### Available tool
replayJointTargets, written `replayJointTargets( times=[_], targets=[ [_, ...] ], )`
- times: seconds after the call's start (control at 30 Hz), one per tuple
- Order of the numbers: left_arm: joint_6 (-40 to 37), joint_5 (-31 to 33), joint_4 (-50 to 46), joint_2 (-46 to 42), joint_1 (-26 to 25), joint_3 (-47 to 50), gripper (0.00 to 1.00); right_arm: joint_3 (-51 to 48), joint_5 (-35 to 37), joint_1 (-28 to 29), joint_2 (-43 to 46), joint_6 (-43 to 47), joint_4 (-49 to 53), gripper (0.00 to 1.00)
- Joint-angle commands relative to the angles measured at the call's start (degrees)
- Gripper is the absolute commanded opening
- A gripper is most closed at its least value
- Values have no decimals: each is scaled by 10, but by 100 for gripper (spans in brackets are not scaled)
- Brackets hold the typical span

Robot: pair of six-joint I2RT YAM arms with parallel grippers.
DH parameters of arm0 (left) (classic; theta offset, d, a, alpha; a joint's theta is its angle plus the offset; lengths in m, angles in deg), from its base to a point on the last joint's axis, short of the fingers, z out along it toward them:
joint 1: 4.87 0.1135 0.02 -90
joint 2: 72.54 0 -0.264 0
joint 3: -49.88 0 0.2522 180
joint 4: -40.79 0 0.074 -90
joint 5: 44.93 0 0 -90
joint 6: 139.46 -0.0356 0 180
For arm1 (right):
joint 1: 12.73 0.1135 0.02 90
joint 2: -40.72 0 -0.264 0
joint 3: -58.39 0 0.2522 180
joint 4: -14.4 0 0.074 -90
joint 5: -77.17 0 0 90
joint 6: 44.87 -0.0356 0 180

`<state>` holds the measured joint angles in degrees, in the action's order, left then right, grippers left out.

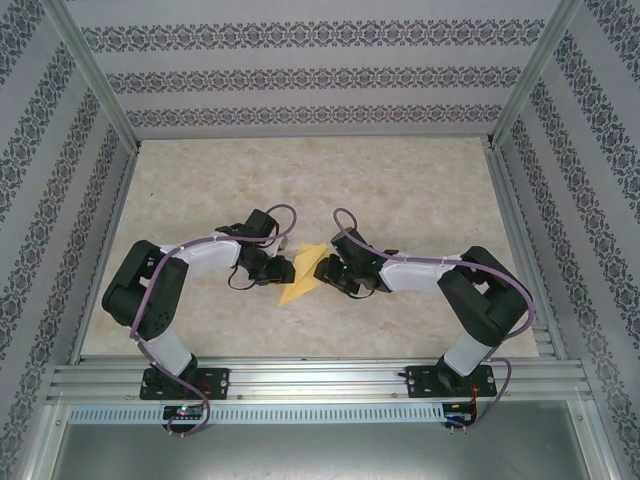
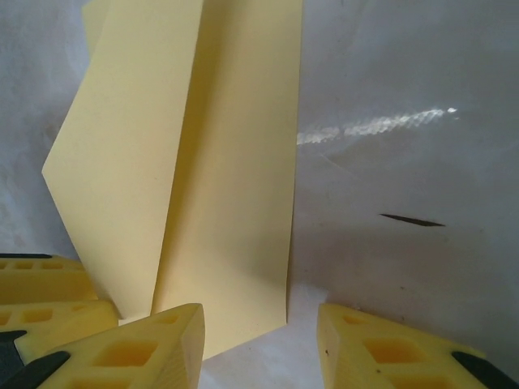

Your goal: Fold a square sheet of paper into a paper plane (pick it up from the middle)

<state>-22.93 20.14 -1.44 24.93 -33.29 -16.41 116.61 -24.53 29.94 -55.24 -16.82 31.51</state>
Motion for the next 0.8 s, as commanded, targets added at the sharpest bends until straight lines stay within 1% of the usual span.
replayJointTargets(
  times=[0.0, 0.27, 0.4, 0.47, 0.63, 0.77],
  targets=[
    [-6, 5, -16, 9, -8, -18, 36, 16, -5, 5, -10, -23, -37, 42],
    [-3, -3, -10, 12, -13, -13, 34, 15, -7, 5, -33, -31, -63, 40],
    [6, -7, 2, 14, -15, -4, 32, 13, -5, 5, -39, -34, -67, 40],
    [7, -8, 4, 15, -16, -3, 31, 7, -10, 6, -40, -39, -87, 40],
    [12, -19, 10, 17, -19, -1, 30, -4, -20, 5, -40, -47, -129, 36],
    [13, -27, 12, 23, -18, -2, 30, -3, -20, 4, -41, -46, -130, 37]
  ],
)
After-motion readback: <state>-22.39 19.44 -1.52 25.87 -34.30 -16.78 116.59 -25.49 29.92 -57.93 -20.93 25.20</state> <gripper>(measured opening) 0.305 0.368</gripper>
